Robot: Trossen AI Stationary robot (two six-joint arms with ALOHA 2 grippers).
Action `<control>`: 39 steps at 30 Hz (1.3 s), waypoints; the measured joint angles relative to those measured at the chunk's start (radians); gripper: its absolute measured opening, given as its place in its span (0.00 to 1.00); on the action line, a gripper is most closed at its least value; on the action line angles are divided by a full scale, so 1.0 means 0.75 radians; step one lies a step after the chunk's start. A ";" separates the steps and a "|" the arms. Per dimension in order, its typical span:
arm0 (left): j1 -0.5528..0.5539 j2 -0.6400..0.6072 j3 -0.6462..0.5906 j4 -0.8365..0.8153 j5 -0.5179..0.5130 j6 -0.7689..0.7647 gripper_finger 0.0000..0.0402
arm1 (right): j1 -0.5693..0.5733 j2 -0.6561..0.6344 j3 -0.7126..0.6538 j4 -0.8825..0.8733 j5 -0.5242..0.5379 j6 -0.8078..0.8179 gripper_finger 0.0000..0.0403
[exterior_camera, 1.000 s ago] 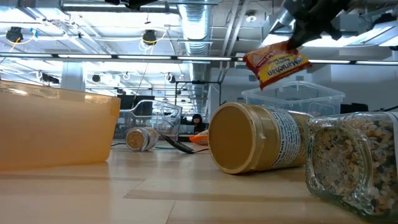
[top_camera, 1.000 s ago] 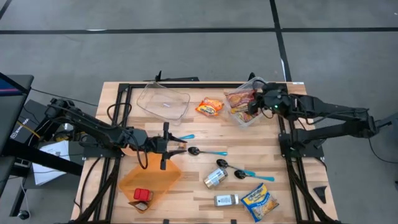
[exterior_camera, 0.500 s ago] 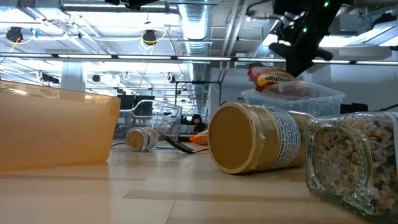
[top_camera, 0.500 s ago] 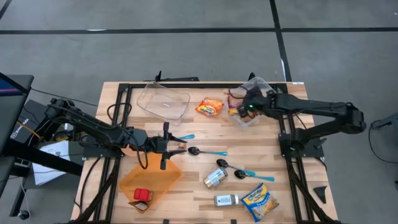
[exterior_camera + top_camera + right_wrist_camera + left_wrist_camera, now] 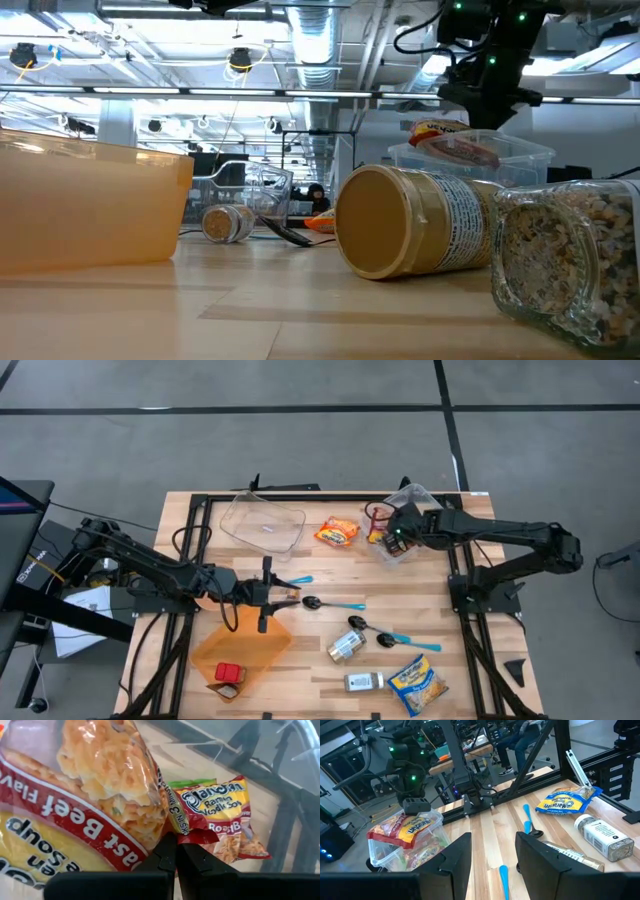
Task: Pick & Place Food Item
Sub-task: Put the red noodle pack into the right transparent bin
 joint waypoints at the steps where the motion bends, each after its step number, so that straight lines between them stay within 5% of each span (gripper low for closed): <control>1: 0.000 0.000 0.000 0.000 0.000 -0.001 0.36 | 0.000 0.000 0.000 -0.006 -0.003 0.001 0.00; 8: 0.000 0.000 0.000 0.000 0.001 -0.001 0.36 | 0.001 -0.001 0.000 -0.045 -0.003 0.011 0.04; 25: 0.000 0.000 0.000 0.000 0.006 -0.001 0.36 | 0.010 -0.011 0.000 0.077 0.007 0.011 0.44; 39: 0.000 0.000 0.000 0.000 0.050 -0.001 0.36 | 0.012 0.105 0.000 0.312 -0.055 -0.118 0.35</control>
